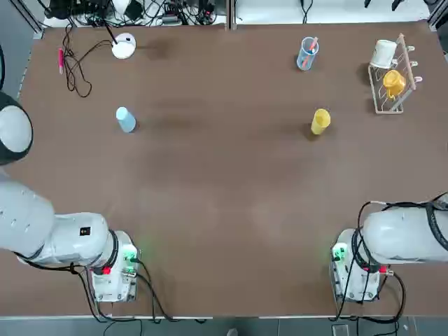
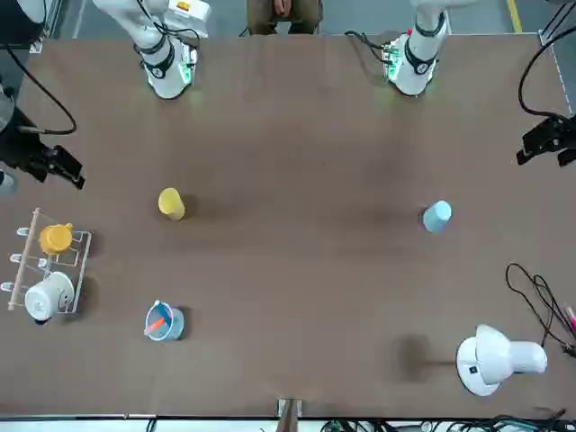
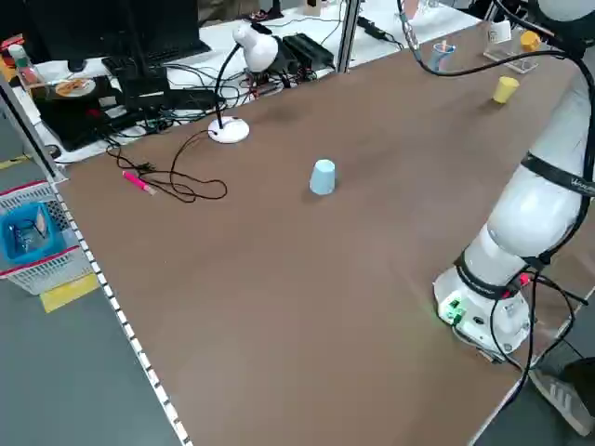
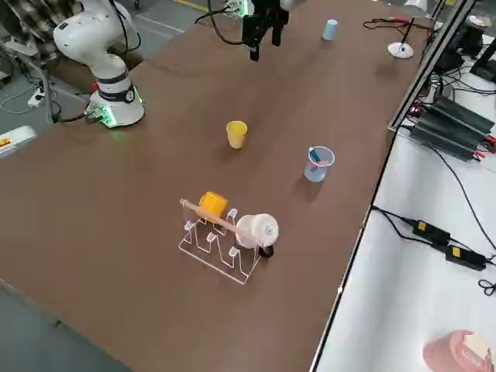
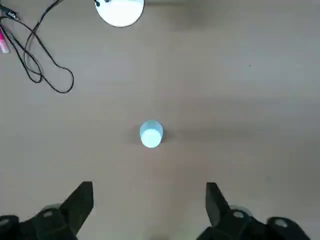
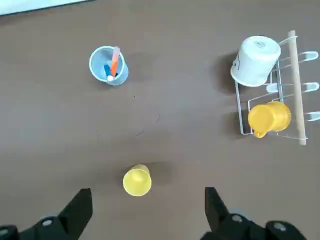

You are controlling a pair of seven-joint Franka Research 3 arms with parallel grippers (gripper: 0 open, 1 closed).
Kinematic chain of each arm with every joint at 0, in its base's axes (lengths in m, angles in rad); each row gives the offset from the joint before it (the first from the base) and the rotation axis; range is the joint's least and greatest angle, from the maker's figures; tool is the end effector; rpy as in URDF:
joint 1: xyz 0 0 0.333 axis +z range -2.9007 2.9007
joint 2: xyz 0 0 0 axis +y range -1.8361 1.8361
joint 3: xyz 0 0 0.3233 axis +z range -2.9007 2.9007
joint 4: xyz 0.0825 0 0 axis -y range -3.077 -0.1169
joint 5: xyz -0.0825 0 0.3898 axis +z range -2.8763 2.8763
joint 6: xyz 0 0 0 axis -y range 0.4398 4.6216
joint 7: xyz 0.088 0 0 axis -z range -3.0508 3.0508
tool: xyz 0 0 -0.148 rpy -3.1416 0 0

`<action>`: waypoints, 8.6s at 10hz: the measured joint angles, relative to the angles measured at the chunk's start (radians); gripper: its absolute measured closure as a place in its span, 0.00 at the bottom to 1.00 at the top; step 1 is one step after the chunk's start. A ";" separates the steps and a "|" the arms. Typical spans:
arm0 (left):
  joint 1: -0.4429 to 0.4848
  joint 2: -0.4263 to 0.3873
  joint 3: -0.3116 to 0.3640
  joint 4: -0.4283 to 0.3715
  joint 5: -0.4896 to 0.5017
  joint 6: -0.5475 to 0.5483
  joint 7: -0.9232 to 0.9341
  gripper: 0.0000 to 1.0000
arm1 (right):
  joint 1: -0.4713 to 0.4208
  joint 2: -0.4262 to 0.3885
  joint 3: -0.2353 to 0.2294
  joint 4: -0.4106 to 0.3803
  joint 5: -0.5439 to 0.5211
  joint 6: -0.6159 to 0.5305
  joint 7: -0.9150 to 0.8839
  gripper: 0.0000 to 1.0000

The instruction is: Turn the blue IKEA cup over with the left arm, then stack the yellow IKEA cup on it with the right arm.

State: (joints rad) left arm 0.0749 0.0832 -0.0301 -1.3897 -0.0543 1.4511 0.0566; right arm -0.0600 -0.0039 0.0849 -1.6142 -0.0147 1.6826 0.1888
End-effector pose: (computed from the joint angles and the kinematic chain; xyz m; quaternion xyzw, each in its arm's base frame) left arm 0.5734 0.0179 0.6189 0.9995 -0.0088 -0.0094 0.0288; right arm 0.5723 0.0123 0.5824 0.9960 -0.0812 0.0367 0.0036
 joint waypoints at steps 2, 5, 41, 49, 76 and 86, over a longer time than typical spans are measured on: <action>-0.006 0.000 0.000 0.000 0.010 0.000 0.005 0.01 | 0.000 0.000 0.000 0.000 0.000 -0.001 0.000 0.00; -0.009 0.000 0.000 0.000 0.057 0.000 0.016 0.01 | 0.001 0.000 0.001 0.000 0.003 -0.021 0.000 0.00; 0.442 0.370 0.010 -0.221 -0.657 -0.025 1.413 0.01 | 0.021 0.000 0.001 0.000 0.019 -0.081 -0.001 0.00; 0.465 0.513 -0.003 -0.219 -0.720 -0.083 1.719 0.01 | 0.021 0.000 -0.001 0.000 0.019 -0.080 -0.001 0.00; 0.495 0.822 -0.018 -0.292 -0.818 0.022 2.459 0.02 | 0.020 0.000 -0.005 0.000 0.019 -0.071 -0.003 0.00; 0.495 0.862 -0.064 -0.288 -0.842 0.080 2.481 0.11 | 0.017 0.000 -0.008 0.000 0.019 -0.044 -0.003 0.00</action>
State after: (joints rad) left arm 0.5699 0.9449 -0.0939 -1.6779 -0.8959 1.5307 2.5378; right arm -0.0434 -0.0039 0.0771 -1.6145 0.0041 1.6382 0.1861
